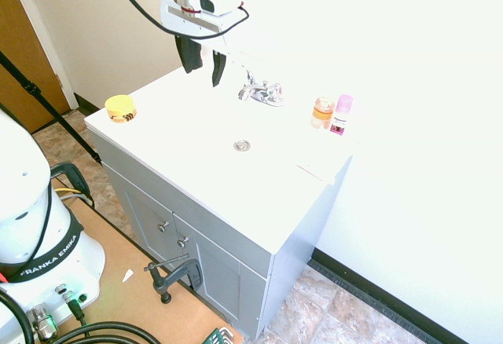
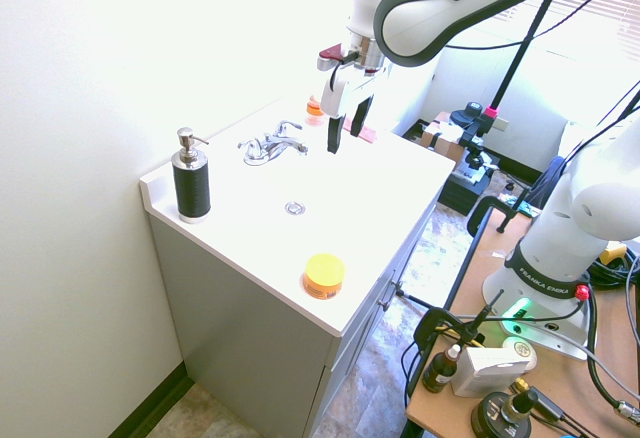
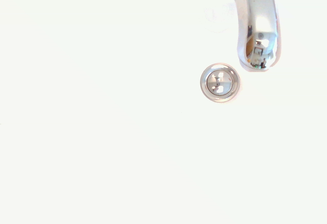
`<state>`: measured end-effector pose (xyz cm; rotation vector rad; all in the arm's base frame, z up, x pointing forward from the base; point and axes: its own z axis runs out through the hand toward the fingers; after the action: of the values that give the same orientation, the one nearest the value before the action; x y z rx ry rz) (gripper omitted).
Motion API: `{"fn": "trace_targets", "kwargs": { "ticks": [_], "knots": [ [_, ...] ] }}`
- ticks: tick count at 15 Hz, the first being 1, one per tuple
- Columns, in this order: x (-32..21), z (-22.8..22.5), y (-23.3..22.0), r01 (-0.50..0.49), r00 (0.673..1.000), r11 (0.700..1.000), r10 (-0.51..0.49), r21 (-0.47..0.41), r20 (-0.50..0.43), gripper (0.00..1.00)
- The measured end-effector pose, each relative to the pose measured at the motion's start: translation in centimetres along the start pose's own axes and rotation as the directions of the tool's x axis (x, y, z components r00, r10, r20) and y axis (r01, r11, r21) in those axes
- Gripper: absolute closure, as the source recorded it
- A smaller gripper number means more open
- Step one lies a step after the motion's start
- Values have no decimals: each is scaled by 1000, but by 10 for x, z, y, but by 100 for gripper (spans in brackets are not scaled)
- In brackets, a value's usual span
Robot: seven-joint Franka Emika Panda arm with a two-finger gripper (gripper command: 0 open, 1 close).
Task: Turn off the cold water
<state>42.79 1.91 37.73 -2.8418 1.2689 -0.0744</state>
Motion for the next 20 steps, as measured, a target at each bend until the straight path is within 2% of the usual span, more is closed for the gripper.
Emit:
{"fn": "trace_targets", "kwargs": {
  "ticks": [3,6,8,11,17,20],
  "knots": [
    [3,0,1,-21,1000,1000,21,3,-7,0],
    [20,-2,-1,-84,995,996,85,30,-57,0],
    [50,-1,-9,-138,982,989,144,52,-125,0],
    [93,25,-27,-206,958,978,210,45,-193,0],
    [147,56,-69,-249,941,968,250,31,-226,0],
    [159,66,-73,-262,939,965,254,-3,-230,0]
  ]
}}
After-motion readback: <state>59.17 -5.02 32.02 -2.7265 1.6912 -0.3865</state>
